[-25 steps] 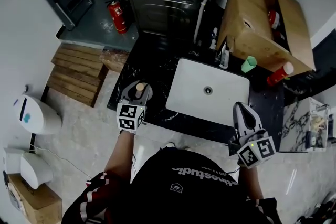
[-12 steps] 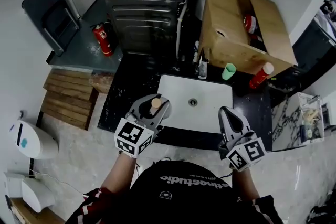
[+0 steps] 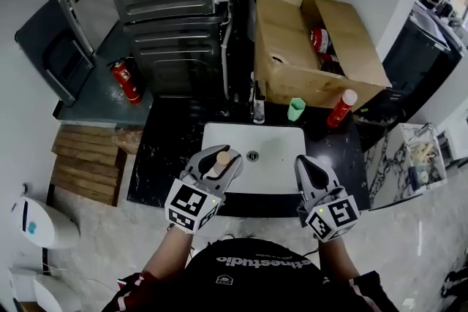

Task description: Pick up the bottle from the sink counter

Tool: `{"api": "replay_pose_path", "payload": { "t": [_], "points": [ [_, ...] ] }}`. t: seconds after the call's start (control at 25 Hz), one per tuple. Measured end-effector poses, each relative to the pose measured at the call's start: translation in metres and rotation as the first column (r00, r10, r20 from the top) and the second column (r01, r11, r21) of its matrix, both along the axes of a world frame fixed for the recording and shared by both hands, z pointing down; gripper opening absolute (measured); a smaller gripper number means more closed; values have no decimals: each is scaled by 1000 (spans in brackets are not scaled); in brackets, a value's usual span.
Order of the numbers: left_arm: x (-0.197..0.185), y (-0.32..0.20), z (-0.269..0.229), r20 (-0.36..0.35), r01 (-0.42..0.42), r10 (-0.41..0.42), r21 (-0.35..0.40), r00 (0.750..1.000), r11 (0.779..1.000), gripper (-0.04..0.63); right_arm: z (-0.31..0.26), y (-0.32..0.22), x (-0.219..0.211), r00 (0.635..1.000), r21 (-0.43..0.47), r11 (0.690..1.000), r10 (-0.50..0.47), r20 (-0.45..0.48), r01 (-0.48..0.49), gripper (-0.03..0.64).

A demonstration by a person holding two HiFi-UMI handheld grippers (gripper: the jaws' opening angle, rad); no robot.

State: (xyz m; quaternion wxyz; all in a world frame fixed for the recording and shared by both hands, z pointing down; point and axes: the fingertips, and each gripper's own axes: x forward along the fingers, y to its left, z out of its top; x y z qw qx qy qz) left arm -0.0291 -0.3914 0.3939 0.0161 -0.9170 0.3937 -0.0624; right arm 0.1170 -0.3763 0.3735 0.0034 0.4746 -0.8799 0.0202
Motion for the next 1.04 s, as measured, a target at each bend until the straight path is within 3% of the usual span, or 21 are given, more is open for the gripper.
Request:
{"api": "replay_pose_path", "payload": {
  "t": [1.04],
  "points": [
    [-13, -4, -11, -25, 37, -37, 20, 999, 999, 129, -2, 2, -5, 1000, 14, 1000, -25, -15, 25, 37]
  ]
}}
